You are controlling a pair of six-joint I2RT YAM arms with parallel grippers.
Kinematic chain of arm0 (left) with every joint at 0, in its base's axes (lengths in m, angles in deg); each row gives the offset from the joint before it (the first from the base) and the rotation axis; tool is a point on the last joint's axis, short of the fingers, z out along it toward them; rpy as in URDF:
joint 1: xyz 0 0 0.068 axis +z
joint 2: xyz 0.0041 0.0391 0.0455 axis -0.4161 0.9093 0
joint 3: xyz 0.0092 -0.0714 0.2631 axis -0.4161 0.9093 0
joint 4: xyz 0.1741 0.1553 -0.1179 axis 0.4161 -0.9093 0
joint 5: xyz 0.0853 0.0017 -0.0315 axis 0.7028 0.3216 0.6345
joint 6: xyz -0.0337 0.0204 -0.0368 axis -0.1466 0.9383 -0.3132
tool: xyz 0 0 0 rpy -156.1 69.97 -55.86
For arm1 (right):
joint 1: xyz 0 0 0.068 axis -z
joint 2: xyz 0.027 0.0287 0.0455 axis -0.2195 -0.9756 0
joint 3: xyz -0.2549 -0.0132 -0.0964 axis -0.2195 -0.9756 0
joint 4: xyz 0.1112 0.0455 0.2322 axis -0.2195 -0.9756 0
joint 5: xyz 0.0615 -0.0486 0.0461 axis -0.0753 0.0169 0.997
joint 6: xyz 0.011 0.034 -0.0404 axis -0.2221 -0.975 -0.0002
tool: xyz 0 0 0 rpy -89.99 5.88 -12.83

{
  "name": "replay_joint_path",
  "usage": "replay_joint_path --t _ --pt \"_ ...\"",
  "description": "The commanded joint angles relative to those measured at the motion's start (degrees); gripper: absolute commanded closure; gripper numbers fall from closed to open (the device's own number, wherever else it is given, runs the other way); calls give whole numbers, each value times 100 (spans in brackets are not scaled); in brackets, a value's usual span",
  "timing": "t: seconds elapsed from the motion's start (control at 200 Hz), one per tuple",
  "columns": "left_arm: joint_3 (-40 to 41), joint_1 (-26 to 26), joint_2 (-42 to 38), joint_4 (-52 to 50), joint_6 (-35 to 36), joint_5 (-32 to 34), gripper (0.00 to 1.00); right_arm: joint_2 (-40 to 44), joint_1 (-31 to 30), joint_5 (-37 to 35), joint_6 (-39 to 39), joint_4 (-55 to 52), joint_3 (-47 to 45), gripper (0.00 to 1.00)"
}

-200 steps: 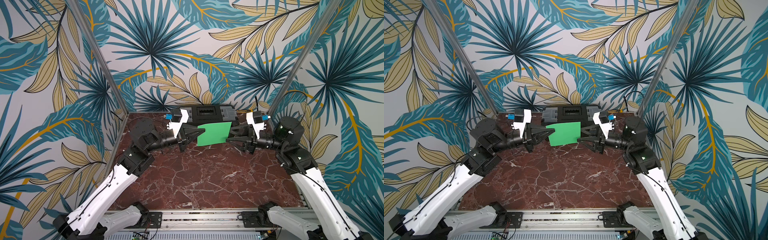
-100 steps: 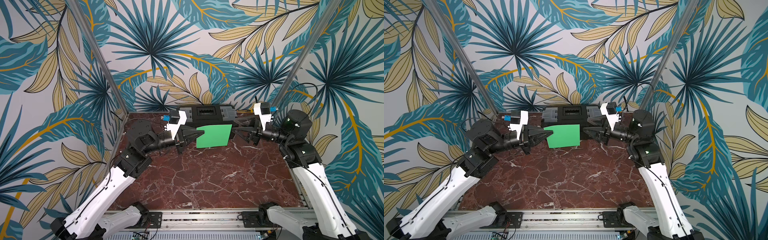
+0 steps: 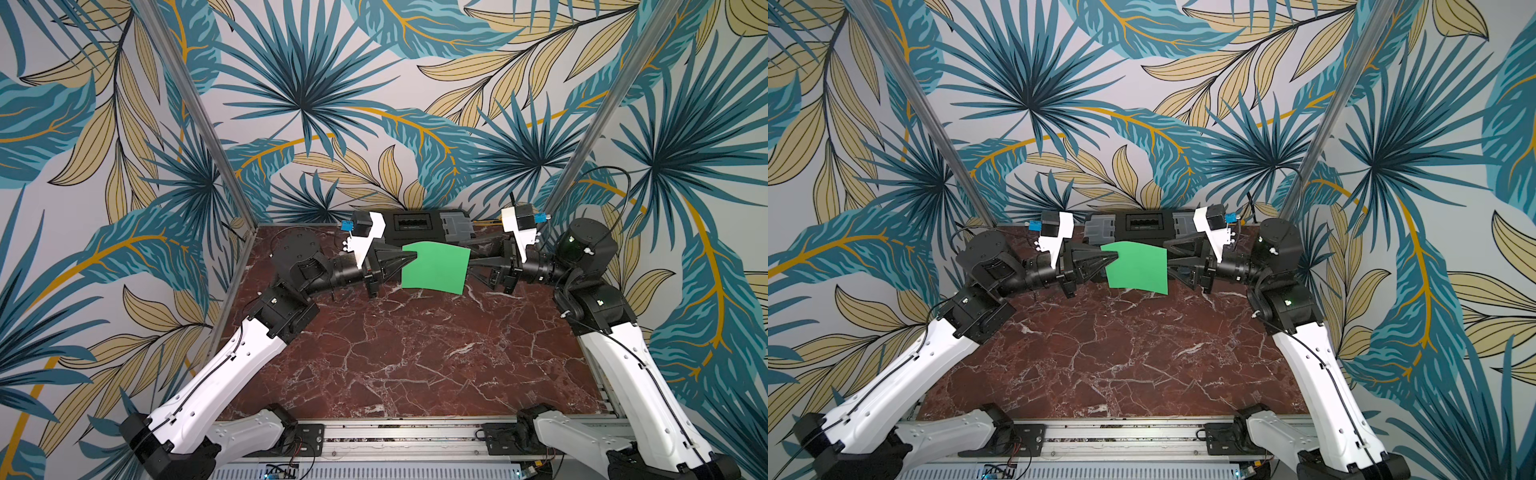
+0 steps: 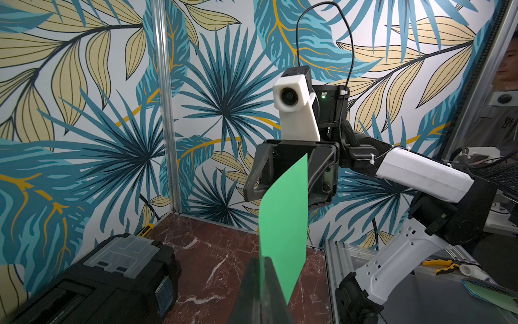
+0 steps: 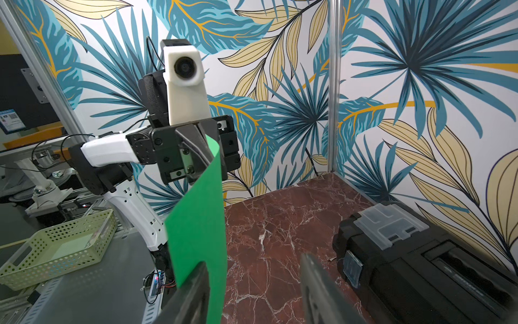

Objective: Fold the square paper along the opposite sides
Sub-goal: Fold the paper.

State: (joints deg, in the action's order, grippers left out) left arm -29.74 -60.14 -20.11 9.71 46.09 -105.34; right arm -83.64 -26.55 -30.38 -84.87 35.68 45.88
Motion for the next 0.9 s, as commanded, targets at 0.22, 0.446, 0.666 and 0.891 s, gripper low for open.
replay_joint_path --t 0.22,0.446,0.666,0.891 --pt "-306 4 20 163 -7 431 100 52 -303 83 138 -203 -42 45" --pt "-308 4 75 122 -15 496 100 -18 -481 96 148 -238 11 45" --pt "-320 4 127 149 -42 468 100 -139 -654 44 187 -302 93 44" --pt "-291 4 141 181 -109 406 100 -318 -799 -73 279 -373 196 40"
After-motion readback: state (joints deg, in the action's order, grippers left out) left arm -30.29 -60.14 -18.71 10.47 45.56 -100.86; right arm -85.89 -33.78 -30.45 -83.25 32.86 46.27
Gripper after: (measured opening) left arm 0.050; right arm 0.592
